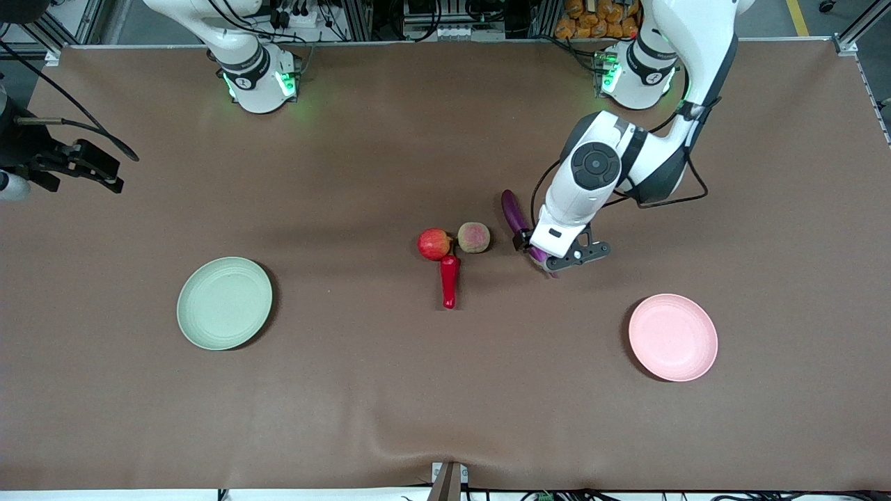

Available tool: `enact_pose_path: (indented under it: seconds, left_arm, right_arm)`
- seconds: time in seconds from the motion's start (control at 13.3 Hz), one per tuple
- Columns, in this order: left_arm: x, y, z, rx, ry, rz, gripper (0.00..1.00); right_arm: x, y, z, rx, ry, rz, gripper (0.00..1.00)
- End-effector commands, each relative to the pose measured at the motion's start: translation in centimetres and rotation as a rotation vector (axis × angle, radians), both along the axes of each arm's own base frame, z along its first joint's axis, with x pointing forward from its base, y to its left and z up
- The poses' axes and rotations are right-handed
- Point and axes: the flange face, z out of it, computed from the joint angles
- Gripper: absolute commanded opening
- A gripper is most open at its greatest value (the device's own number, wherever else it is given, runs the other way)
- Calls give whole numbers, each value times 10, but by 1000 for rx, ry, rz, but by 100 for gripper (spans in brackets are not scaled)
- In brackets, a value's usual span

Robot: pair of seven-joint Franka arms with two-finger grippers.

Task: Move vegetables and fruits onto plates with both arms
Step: 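Close the left gripper on the purple eggplant and lift it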

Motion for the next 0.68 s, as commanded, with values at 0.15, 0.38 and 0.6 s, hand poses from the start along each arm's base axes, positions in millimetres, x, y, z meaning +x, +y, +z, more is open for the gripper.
enact_pose_path:
  seconds: [0.15,0.38,0.6]
  left_arm:
    - [-11,-17,-27,7,-5,54,100]
    - [-14,-23,-43,2,-4,76,100]
    - [-16,-26,-65,-3,2,115,100]
  right_arm:
    - [-8,-4,1,8,-9,4,100]
    - [-8,-5,2,8,-10,3,100]
    - [-9,-5,2,8,-12,3,100]
